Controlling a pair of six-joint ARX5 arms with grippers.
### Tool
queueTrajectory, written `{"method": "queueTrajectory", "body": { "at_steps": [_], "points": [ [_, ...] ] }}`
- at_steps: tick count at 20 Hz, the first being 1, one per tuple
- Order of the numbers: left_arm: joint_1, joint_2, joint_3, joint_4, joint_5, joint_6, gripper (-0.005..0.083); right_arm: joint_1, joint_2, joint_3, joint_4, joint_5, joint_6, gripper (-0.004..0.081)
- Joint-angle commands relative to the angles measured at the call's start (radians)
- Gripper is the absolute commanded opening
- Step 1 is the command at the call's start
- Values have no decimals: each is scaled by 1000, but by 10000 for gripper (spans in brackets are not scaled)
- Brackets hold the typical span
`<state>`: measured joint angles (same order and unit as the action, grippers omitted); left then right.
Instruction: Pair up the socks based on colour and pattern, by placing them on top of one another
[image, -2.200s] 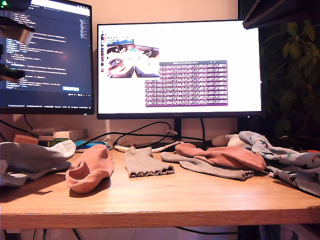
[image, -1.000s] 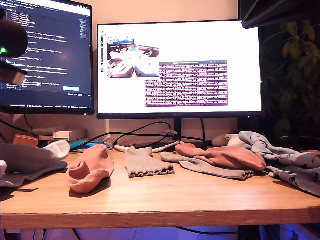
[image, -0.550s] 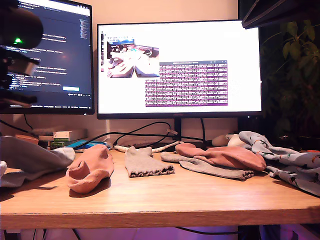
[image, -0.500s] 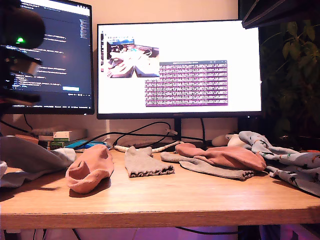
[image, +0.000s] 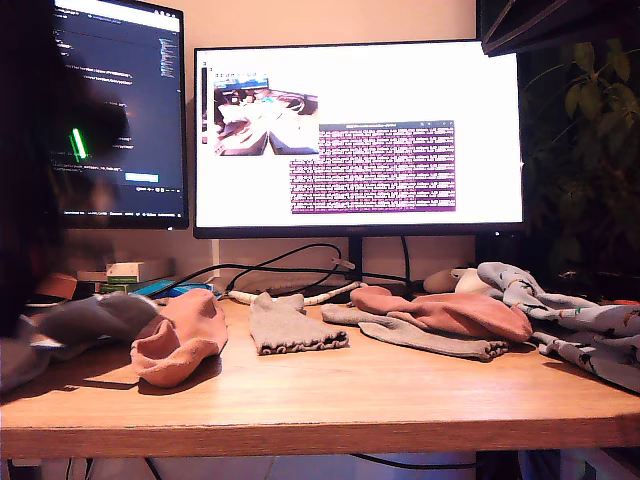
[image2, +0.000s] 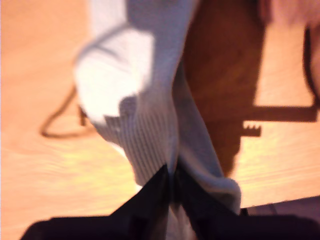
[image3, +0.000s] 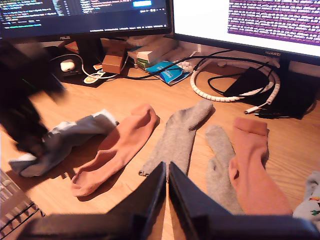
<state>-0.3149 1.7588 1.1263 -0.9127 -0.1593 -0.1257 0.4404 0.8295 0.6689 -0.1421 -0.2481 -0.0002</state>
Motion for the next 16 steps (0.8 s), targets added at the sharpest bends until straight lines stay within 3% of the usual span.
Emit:
{"method": "queueTrajectory", "body": {
  "at_steps": [1, 9, 16],
  "points": [
    [-6, 13, -8, 17, -10, -6, 84, 6, 5, -22, 11, -4, 3, -11],
    [-6, 2, 42, -42, 103, -5, 477, 6, 5, -22, 20, -4, 1, -11],
    [-6, -80, 142, -93, 125, 3, 481, 6, 5, -22, 19, -5, 1, -11]
  ]
}}
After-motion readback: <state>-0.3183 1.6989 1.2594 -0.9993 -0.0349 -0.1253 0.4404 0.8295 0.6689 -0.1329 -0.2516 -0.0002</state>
